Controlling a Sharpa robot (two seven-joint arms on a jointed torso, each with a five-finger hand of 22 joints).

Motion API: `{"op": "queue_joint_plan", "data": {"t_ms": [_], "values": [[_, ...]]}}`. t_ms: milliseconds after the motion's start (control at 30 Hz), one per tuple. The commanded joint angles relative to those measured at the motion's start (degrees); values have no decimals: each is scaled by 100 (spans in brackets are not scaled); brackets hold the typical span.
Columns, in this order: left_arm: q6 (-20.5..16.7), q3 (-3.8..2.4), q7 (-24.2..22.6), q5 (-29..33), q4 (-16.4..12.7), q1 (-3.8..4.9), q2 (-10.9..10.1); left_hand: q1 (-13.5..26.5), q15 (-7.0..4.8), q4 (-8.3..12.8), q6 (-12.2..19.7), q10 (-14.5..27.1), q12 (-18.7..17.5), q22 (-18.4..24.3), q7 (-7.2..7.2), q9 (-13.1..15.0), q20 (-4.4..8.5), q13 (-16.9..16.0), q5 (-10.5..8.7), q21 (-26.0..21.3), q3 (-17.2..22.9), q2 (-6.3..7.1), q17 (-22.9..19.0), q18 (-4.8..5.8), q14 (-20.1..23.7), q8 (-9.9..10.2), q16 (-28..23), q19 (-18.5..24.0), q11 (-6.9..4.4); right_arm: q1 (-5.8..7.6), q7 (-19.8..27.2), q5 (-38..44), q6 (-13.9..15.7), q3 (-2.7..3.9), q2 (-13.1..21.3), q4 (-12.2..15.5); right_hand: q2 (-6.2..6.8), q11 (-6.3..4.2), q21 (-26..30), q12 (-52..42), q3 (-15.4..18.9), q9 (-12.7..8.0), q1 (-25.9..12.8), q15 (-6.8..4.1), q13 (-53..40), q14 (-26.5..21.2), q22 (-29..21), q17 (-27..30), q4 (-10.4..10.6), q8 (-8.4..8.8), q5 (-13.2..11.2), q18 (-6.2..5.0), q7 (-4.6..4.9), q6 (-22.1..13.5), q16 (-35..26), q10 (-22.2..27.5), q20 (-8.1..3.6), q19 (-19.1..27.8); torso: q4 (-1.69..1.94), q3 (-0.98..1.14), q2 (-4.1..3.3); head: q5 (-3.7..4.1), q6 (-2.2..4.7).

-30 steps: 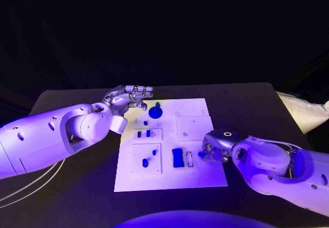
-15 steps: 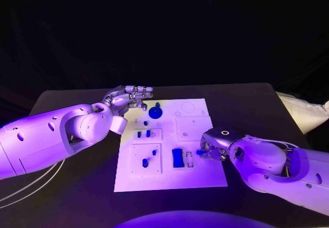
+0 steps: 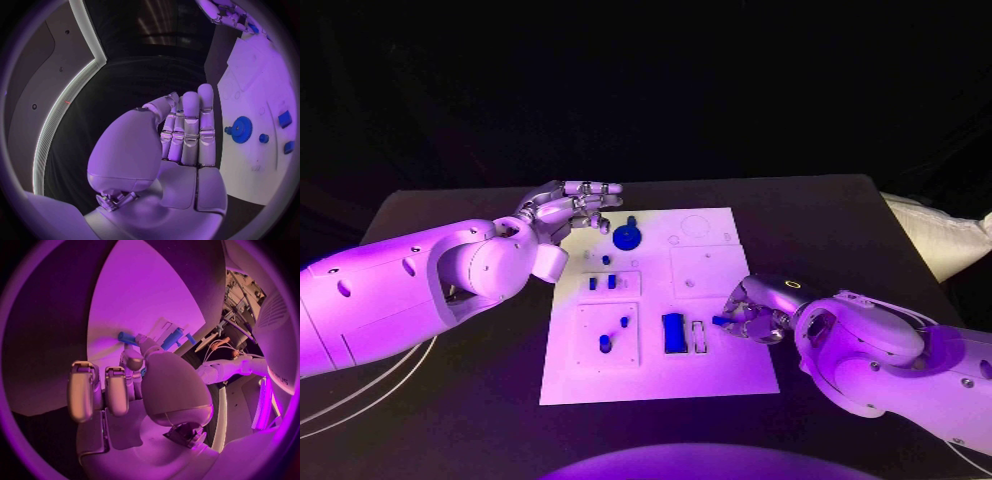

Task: Assemble the parts on the task board

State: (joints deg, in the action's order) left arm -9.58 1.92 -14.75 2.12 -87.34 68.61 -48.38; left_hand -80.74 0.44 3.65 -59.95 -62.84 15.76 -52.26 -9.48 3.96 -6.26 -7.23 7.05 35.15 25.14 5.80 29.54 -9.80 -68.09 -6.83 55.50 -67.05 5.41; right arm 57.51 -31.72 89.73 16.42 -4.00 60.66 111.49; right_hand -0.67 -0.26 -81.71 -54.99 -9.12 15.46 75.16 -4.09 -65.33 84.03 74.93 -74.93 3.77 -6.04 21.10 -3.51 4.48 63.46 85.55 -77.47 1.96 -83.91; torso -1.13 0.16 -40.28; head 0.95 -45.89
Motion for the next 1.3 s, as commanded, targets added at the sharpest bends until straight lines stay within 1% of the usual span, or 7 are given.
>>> {"op": "queue_joint_plan", "data": {"t_ms": [33,200,467,600,800,933,1300], "values": [[101,-2,-17,-27,-8,1,17,40,18,12,37,25,34,0,-14,-6,-2,-9,16,-16,3,-28,-5,-66,41,-24,38,41,5,9,88,-1492,450,-12,19,70,113,10,14,-44,-250,27,-143,1,-32,457,66,-808,41,37,40,41,15,66,26,-36,-1,-62,1,-3,-4,3,-1],[100,-1,-14,-28,-8,1,18,33,17,20,39,29,40,0,-14,-6,-1,-10,17,-17,8,-30,-7,-67,44,-24,39,42,5,25,166,-2133,577,-10,25,128,228,24,18,-78,-437,37,-346,9,-64,461,63,-828,125,61,-14,39,25,90,36,-59,3,-61,11,-4,-1,6,-13],[100,0,-10,-32,-16,1,12,33,17,20,39,29,40,0,-14,-6,-1,-10,17,-17,8,-30,-7,-67,44,-24,39,42,5,29,175,-2473,558,-10,-16,149,266,27,14,-114,-475,44,-426,11,-93,462,70,-832,157,66,9,40,27,103,38,-76,5,-64,24,-17,0,1,-31],[98,1,-9,-33,-20,1,8,33,17,20,39,29,40,0,-14,-6,-1,-10,17,-17,8,-30,-7,-67,44,-24,39,42,5,30,160,-2523,558,-10,-61,140,291,23,6,-180,-496,56,-499,10,-141,464,84,-837,189,59,13,43,20,131,41,-105,5,-70,7,-9,5,-23,-53],[101,1,-6,-34,-30,1,8,33,17,20,39,29,40,0,-14,-6,-1,-10,17,-17,8,-30,-7,-67,44,-24,39,42,5,31,44,-2517,320,-10,-148,101,328,19,-3,-207,-470,77,-743,7,-165,463,100,-833,328,55,20,46,12,171,37,-135,3,-77,19,-14,3,-39,-70],[97,1,2,-34,-29,1,2,33,17,20,39,29,40,0,-14,-6,-1,-10,17,-17,8,-30,-7,-67,44,-24,39,42,5,31,-16,-2466,191,-10,-208,64,327,14,-18,-221,-444,90,-835,3,-175,465,126,-836,388,45,29,51,2,198,38,-152,1,-87,10,-5,2,-50,-80],[121,1,27,-48,-34,1,-2,33,18,26,45,37,50,-1,-19,-7,-2,-11,16,-20,9,-30,-11,-66,52,-25,40,44,9,32,-107,-2361,68,-10,-333,-16,319,-10,-30,-391,-426,123,-882,-14,-296,468,146,-851,415,-2,25,54,-32,278,47,-221,-9,-94,11,-6,3,-50,-105]]}}
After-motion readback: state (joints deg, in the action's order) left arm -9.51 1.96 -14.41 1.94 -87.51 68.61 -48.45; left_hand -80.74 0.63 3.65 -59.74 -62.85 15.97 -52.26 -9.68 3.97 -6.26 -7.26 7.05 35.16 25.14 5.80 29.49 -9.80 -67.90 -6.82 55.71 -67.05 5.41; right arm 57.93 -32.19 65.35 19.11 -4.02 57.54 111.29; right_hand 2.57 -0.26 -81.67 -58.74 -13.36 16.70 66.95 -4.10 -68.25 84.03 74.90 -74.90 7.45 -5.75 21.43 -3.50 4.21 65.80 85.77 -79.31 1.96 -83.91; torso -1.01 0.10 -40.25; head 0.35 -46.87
